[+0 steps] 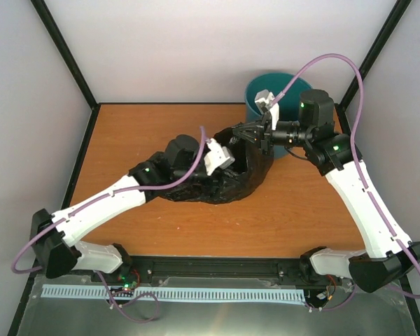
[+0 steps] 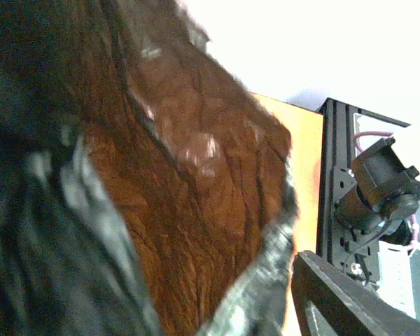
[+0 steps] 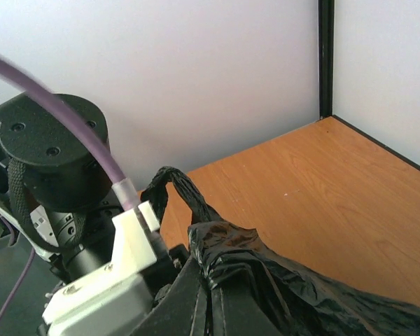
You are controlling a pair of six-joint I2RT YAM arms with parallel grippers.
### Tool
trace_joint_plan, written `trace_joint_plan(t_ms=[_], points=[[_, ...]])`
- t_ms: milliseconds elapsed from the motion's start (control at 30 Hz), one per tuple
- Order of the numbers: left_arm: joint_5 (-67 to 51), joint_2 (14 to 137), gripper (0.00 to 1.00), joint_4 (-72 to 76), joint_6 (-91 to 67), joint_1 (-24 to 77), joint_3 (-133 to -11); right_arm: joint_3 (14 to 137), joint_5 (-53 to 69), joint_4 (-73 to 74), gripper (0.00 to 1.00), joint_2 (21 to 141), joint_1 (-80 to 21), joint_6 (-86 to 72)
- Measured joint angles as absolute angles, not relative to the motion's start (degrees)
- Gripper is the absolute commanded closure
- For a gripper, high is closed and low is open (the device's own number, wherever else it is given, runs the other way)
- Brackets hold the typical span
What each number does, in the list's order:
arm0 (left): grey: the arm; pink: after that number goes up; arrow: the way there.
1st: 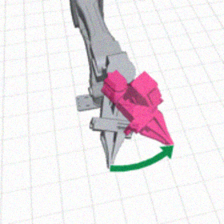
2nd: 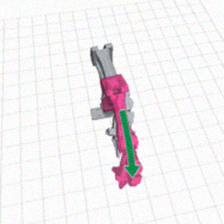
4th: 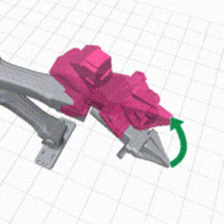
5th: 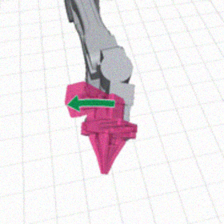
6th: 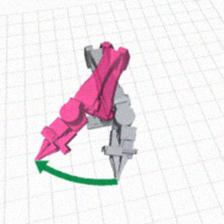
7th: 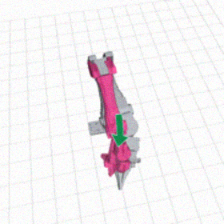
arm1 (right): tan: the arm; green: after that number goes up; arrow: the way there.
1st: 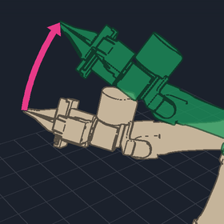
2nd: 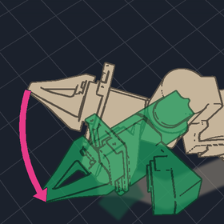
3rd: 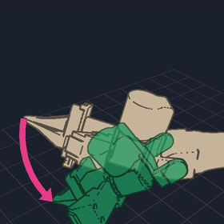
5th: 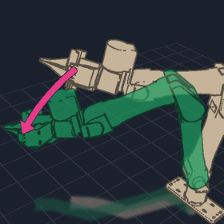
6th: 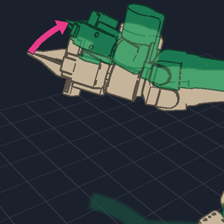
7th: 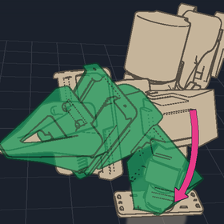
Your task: Put the trash bags into the trash bin
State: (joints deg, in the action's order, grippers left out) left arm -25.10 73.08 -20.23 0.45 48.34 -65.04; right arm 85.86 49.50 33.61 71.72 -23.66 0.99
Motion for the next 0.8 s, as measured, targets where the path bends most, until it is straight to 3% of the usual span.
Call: trace_joint_plan(t_ms=[200,400,500,567,600,667,800], points=[[-24.34,77.19,0.61,-20.45,2.68,49.58,-68.99,85.86,48.82,33.85,0.97,71.81,-23.55,1.06],[-23.88,75.92,0.89,-19.70,3.51,49.60,-67.81,85.89,48.21,35.09,0.97,71.88,-23.24,1.65],[-23.75,75.02,0.99,-19.11,3.84,49.60,-67.35,86.72,48.21,35.90,0.96,72.38,-23.18,1.67],[-23.68,74.30,0.99,-18.76,4.05,49.60,-66.92,87.79,48.18,36.86,0.82,72.88,-23.16,1.69],[-23.59,73.91,0.99,-18.65,4.12,49.60,-66.65,88.33,48.21,37.43,0.65,73.08,-23.14,1.72],[-23.46,72.84,0.99,-18.35,4.12,49.60,-65.76,89.71,47.83,38.61,0.42,73.43,-23.03,2.33],[-22.15,69.89,0.99,-17.96,4.08,49.54,-63.29,91.22,45.56,40.71,0.20,73.25,-22.26,2.85]])
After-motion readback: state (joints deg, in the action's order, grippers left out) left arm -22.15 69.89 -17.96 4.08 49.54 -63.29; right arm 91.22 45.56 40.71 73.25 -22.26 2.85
